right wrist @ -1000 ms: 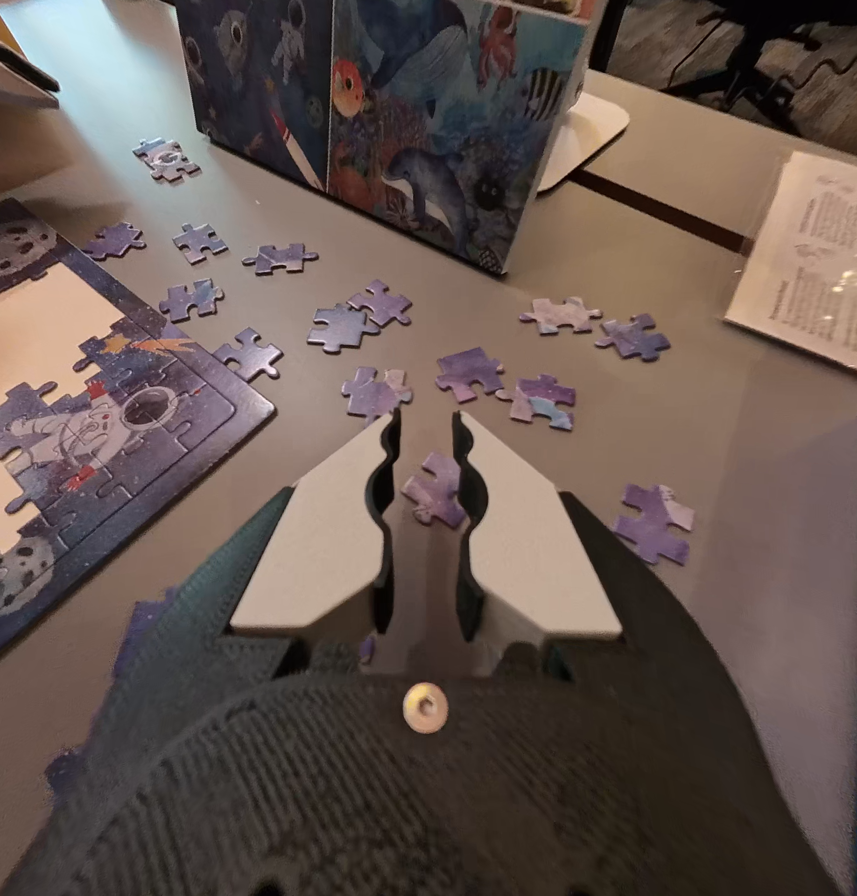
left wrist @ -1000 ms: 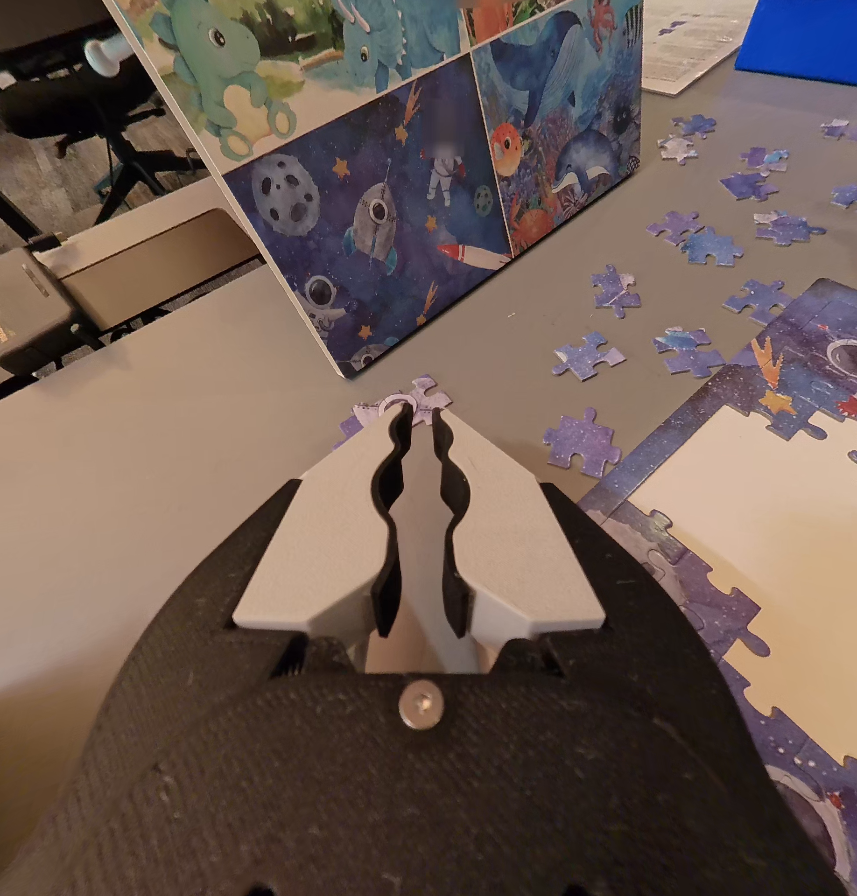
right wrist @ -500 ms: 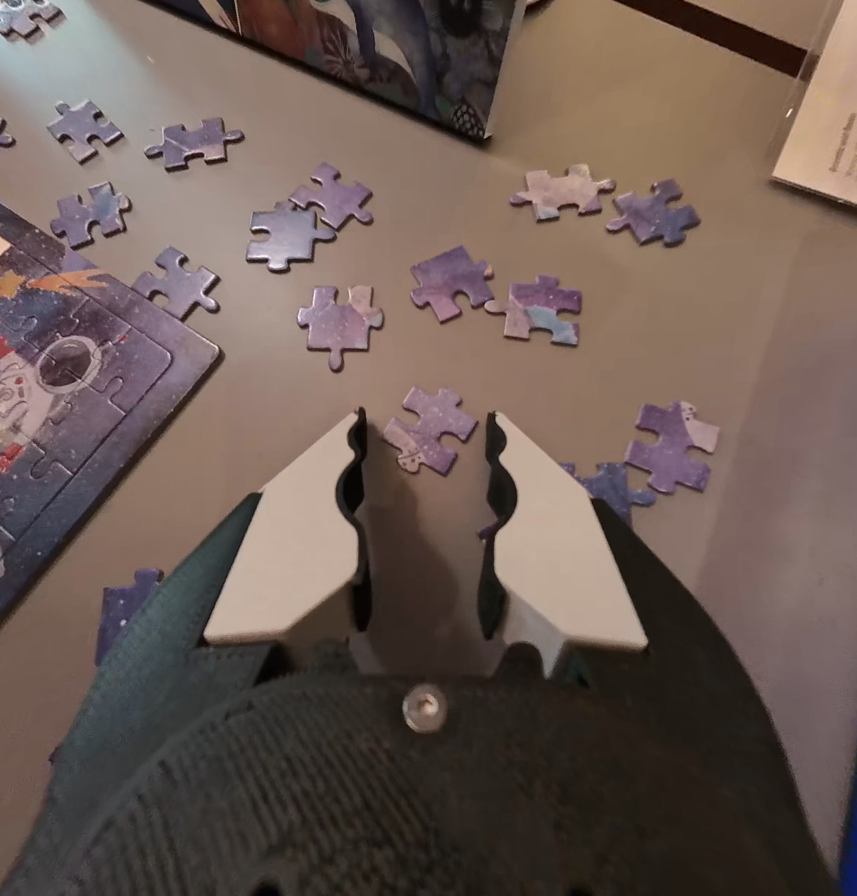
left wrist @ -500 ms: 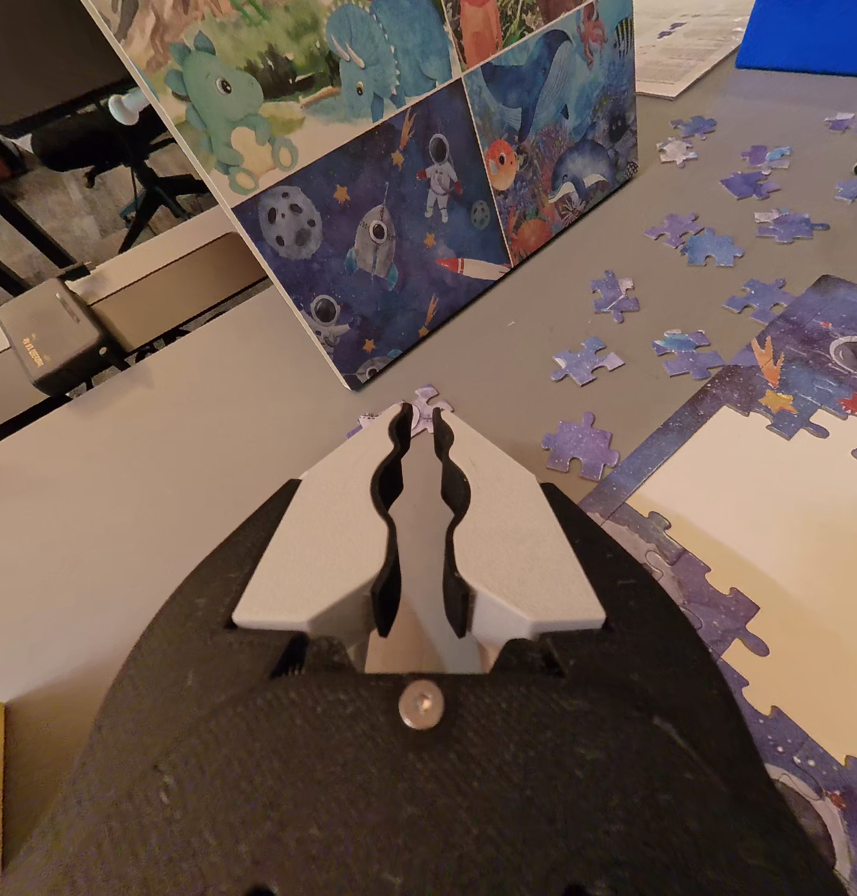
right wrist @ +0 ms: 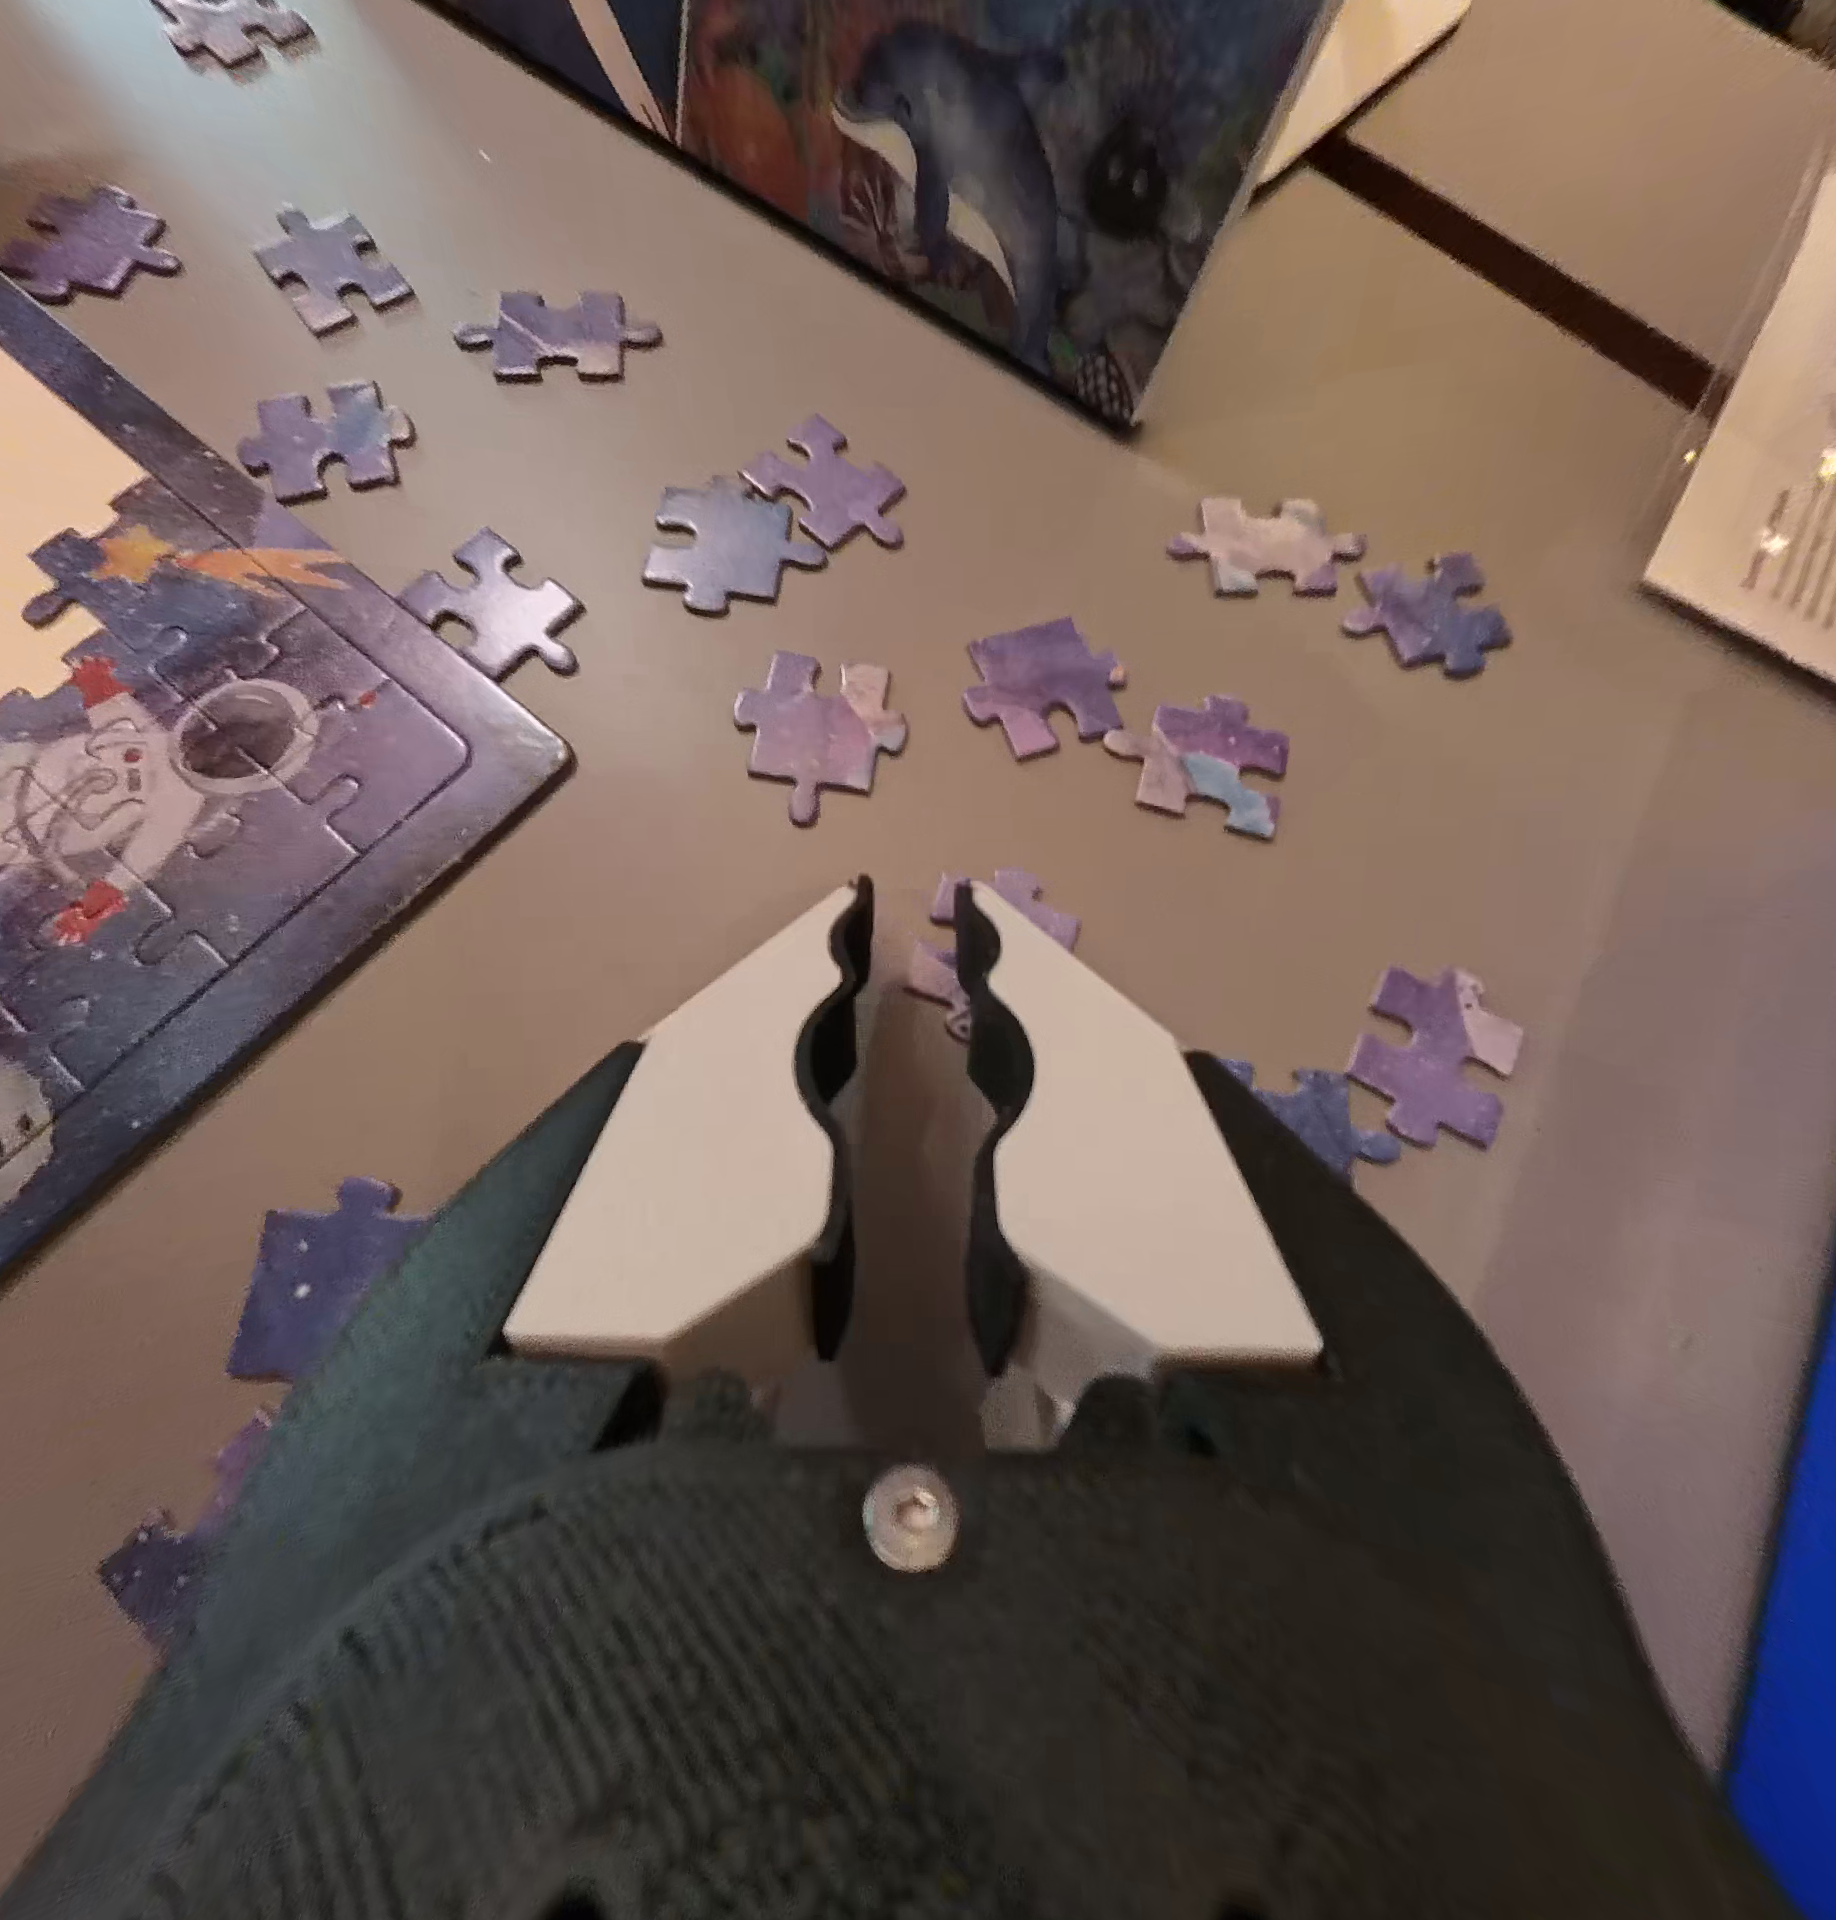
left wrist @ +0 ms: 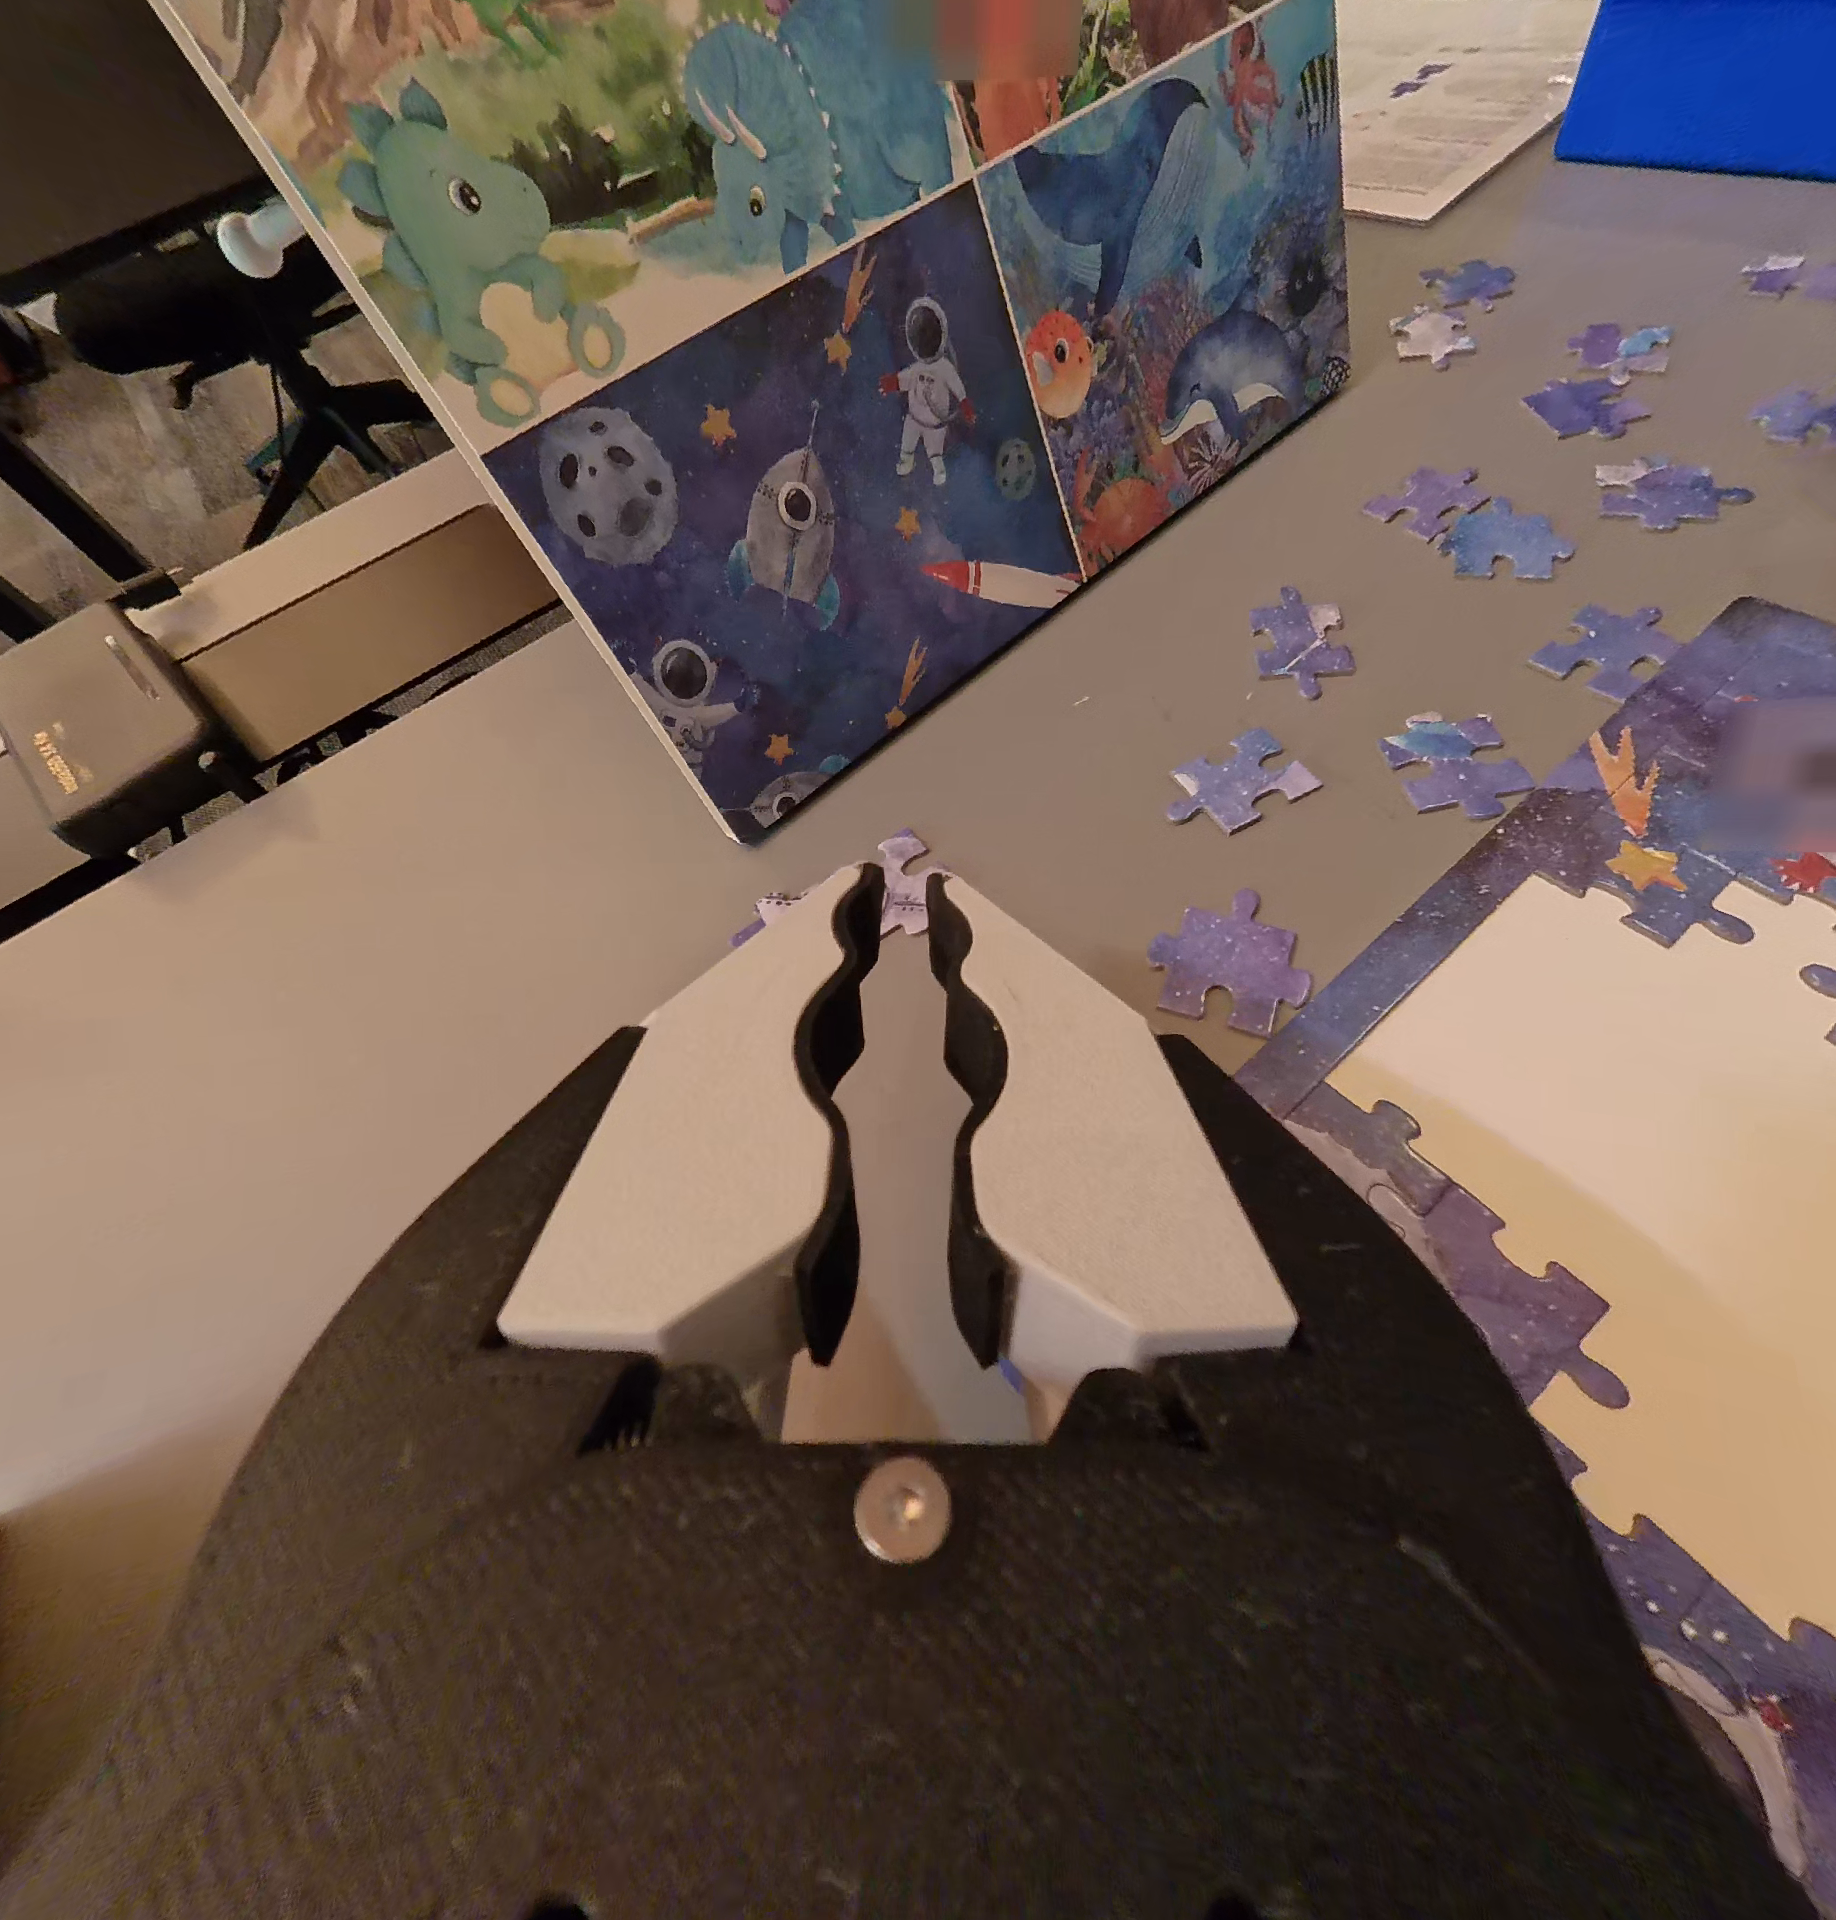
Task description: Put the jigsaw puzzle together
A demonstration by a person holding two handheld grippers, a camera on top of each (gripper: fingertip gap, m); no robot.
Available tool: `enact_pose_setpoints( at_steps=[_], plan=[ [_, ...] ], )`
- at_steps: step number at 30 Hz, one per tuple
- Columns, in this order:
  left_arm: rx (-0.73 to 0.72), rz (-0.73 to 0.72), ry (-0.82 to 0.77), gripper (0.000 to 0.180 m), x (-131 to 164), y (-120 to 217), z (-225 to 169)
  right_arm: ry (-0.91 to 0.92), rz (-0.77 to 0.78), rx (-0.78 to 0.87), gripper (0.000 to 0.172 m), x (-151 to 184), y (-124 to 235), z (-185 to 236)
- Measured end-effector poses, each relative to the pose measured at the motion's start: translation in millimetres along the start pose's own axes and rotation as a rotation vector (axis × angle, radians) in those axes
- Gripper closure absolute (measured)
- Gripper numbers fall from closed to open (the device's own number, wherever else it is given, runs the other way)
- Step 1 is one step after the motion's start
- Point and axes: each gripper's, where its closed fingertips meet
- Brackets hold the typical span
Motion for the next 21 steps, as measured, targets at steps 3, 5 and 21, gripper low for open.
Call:
enact_pose_setpoints(
  at_steps=[3,5,21],
  plan=[
    [0.001,-0.005,-0.005,0.174,-1.9,0.8,-1.4,0.016,0.002,0.033,0.154,-1.0,0.9,-3.4],
    [0.0,-0.008,-0.011,0.174,-3.4,1.5,-2.3,0.011,0.008,0.078,0.152,0.4,4.6,-14.2],
    [-0.002,-0.004,-0.009,0.174,-1.8,0.7,-1.4,-0.108,0.046,0.006,0.133,15.3,2.7,-17.5]
  ],
)
Point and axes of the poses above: each gripper's, where its closed fingertips meet, y back along the fingers, x out of its underside, z = x × y across the jaws, and after that the axes turned 7 degrees about x, right-handed
